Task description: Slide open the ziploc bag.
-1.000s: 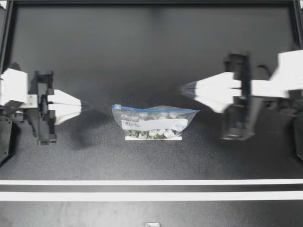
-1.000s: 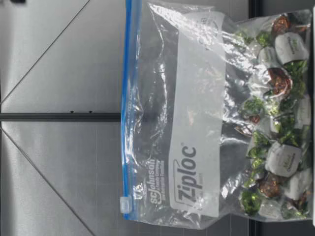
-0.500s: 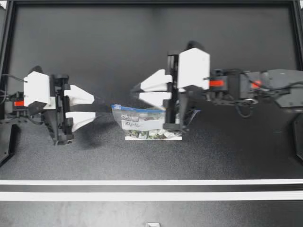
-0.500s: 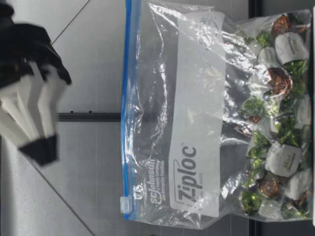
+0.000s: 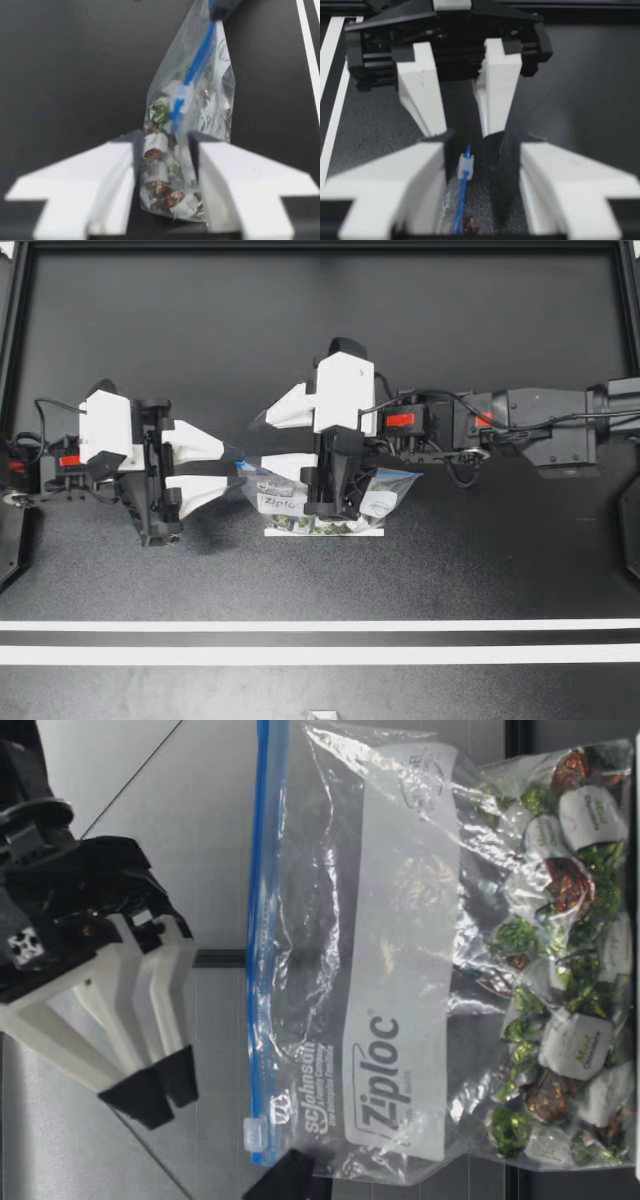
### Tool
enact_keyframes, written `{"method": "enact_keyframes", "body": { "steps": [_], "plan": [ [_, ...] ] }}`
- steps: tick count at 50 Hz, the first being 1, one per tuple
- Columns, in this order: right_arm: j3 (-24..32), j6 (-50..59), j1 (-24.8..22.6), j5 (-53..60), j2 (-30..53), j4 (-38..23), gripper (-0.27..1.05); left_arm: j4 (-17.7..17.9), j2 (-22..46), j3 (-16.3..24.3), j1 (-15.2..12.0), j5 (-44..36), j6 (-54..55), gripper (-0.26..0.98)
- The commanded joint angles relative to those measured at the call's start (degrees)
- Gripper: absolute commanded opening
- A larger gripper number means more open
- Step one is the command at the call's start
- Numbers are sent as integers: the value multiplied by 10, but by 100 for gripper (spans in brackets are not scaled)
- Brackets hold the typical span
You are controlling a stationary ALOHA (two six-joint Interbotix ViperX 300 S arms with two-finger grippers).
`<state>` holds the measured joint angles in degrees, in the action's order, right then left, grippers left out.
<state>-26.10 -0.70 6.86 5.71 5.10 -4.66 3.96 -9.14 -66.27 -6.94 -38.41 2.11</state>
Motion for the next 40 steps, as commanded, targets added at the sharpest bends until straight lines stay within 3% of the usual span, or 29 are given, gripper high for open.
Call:
{"method": "enact_keyframes", "body": {
  "steps": [1,9,25,40],
  "plan": [
    [13,2,4,2,-3,-1,54,-1,-4,11,2,-10,3,36],
    [13,2,3,2,6,-1,54,-1,-3,12,10,-17,4,30],
    [17,2,-10,1,16,-1,54,-4,-2,16,12,-19,4,-14],
    [28,2,-16,-20,31,0,54,-4,-2,17,12,-18,4,-18]
  ]
}}
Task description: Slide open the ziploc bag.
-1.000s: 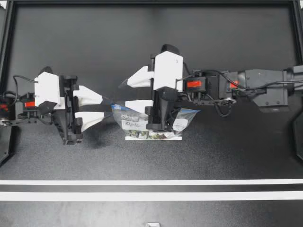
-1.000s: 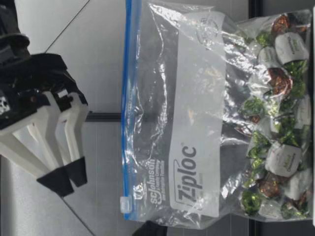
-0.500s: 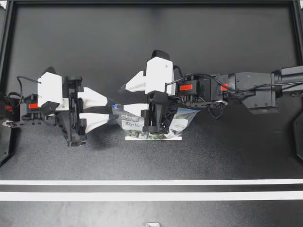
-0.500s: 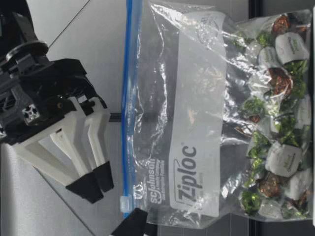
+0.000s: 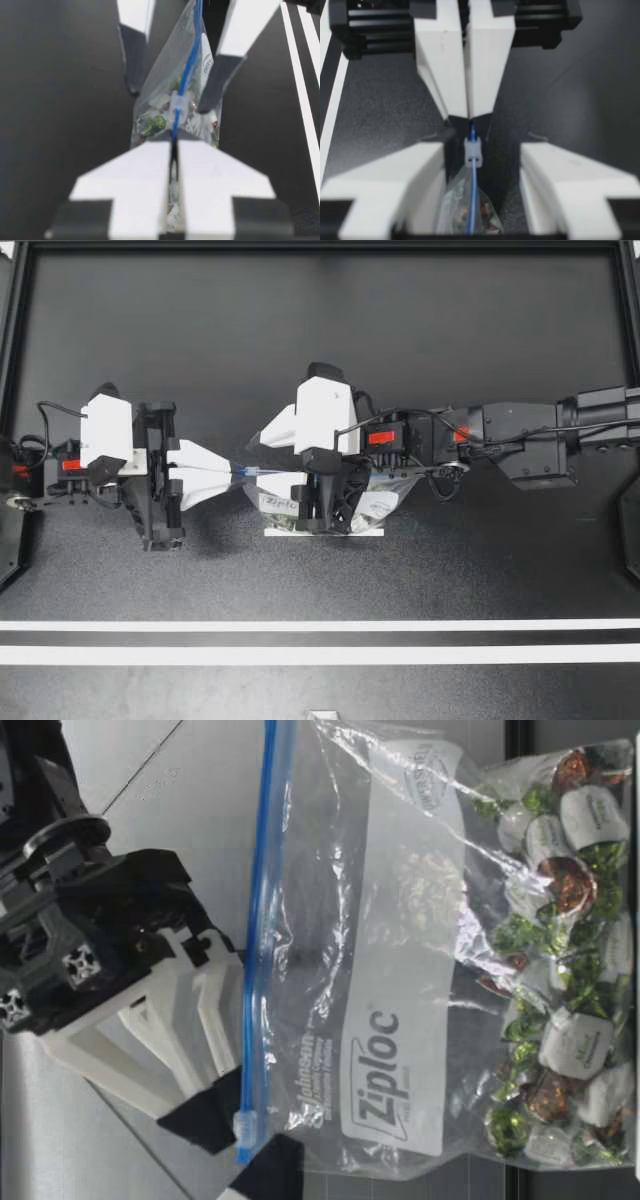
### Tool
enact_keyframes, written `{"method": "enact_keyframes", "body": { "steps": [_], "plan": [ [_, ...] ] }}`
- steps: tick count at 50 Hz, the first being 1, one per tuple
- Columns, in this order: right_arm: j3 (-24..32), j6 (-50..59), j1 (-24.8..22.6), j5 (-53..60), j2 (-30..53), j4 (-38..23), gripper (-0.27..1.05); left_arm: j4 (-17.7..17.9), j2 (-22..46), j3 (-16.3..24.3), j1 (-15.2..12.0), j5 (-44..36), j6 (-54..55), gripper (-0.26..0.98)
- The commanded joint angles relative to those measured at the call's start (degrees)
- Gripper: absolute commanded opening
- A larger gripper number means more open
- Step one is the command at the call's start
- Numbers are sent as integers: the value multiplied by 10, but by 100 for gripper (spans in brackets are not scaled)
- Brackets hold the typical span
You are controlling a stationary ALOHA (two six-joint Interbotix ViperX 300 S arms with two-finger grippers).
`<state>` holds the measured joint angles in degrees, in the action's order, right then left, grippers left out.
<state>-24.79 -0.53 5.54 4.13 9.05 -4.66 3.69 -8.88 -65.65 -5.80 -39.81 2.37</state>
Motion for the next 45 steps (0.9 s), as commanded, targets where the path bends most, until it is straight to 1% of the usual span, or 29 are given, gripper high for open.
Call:
{"method": "enact_keyframes", "body": {
  "steps": [1,6,12,21,37,40,45],
  "plan": [
    [15,0,-3,-5,-9,-1,54,-2,-4,11,1,-4,1,-18],
    [15,0,-4,-10,-9,-1,53,-2,-4,11,1,-4,1,-18],
    [16,0,-4,-12,-9,0,47,-2,-4,11,1,-4,0,-18],
    [20,0,-4,-26,-9,-1,30,-2,-4,11,1,-3,-1,-18],
    [32,-1,-3,-71,-12,0,-6,-2,-4,13,1,1,-4,-19],
    [35,-1,-4,-84,-15,-1,-11,-2,-4,13,1,4,-6,-19],
    [40,-2,-4,-107,-18,-1,-15,-2,-4,13,1,4,-7,-19]
  ]
}}
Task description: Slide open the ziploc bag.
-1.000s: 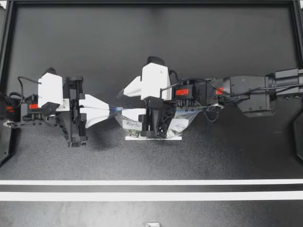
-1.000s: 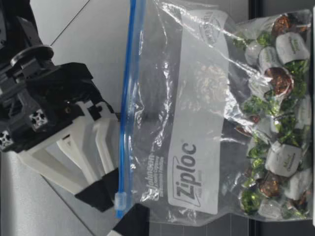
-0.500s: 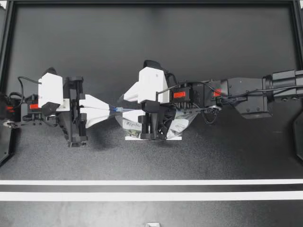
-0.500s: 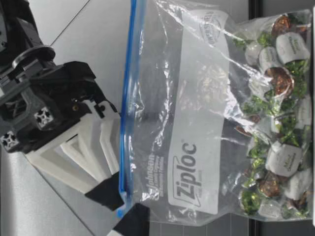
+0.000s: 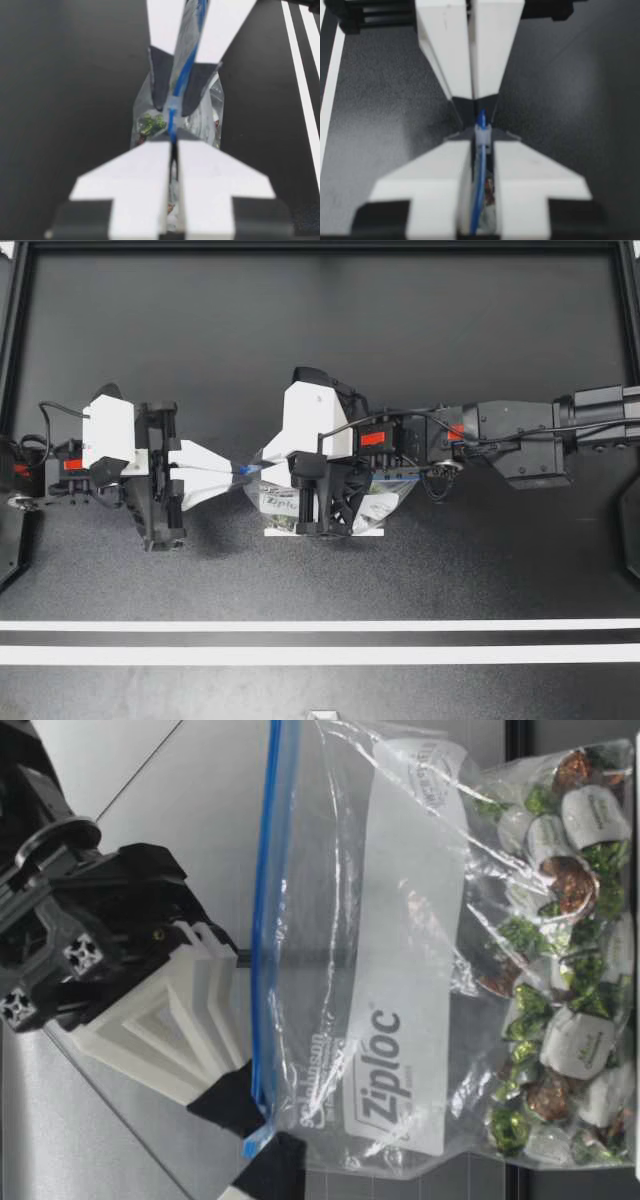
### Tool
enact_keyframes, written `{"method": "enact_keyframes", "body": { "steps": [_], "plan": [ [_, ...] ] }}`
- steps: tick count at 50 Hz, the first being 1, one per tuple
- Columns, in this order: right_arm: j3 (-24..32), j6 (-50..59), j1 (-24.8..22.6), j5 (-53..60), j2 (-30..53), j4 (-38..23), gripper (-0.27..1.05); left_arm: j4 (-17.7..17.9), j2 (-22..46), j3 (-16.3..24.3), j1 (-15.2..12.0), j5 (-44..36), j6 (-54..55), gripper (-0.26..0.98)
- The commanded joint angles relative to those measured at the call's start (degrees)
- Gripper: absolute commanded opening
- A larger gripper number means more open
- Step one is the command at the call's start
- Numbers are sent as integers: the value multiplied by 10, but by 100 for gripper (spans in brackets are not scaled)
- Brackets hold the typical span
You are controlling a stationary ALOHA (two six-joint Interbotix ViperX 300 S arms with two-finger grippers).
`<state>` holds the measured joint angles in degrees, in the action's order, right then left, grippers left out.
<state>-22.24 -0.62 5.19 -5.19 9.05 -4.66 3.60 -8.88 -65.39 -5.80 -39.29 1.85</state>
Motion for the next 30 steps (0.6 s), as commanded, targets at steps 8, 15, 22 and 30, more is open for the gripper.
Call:
{"method": "enact_keyframes", "body": {
  "steps": [8,15,22,30],
  "plan": [
    [22,-1,0,-54,-29,-10,-15,-1,-4,7,1,-2,-3,-19],
    [29,-2,0,-101,-44,-19,-15,0,-4,6,1,-2,-3,-19],
    [30,-6,0,-157,-59,-30,-15,1,-4,5,1,-2,-4,-19],
    [28,-34,0,-240,-76,-32,-15,1,-4,4,1,-2,-4,-19]
  ]
}}
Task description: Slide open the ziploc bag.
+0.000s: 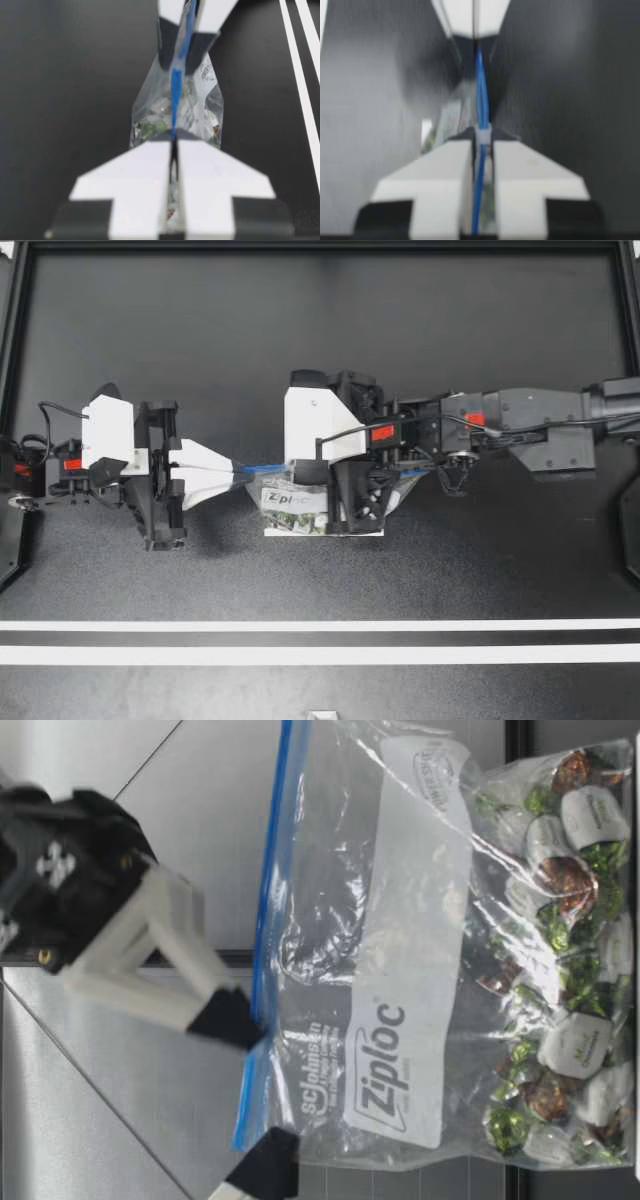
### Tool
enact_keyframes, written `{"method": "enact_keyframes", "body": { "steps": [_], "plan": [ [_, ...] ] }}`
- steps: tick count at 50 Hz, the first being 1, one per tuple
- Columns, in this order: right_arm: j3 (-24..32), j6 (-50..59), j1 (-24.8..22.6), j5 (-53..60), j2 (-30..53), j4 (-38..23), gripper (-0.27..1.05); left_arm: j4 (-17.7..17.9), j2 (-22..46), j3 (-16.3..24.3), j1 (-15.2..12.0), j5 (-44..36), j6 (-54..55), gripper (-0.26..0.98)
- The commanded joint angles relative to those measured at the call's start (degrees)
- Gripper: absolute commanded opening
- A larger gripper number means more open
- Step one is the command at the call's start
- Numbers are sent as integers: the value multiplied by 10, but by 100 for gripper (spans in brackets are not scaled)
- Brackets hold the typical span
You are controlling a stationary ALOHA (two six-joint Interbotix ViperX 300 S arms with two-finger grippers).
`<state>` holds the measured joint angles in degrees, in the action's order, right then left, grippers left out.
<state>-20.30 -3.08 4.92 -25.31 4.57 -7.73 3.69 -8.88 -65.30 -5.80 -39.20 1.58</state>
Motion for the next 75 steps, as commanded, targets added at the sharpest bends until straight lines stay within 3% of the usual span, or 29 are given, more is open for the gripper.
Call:
{"method": "enact_keyframes", "body": {
  "steps": [1,12,42,75],
  "plan": [
    [9,-13,3,-53,-34,-1,-15,0,-4,3,1,-3,-2,-19],
    [-22,-24,4,-120,-66,-1,-15,1,-4,1,1,-3,-3,-19],
    [-111,-18,12,-164,-149,-1,-15,2,-25,-22,1,-2,-3,-19],
    [-140,-17,12,-134,-161,0,-11,-11,-25,-19,1,-2,-4,-16]
  ]
}}
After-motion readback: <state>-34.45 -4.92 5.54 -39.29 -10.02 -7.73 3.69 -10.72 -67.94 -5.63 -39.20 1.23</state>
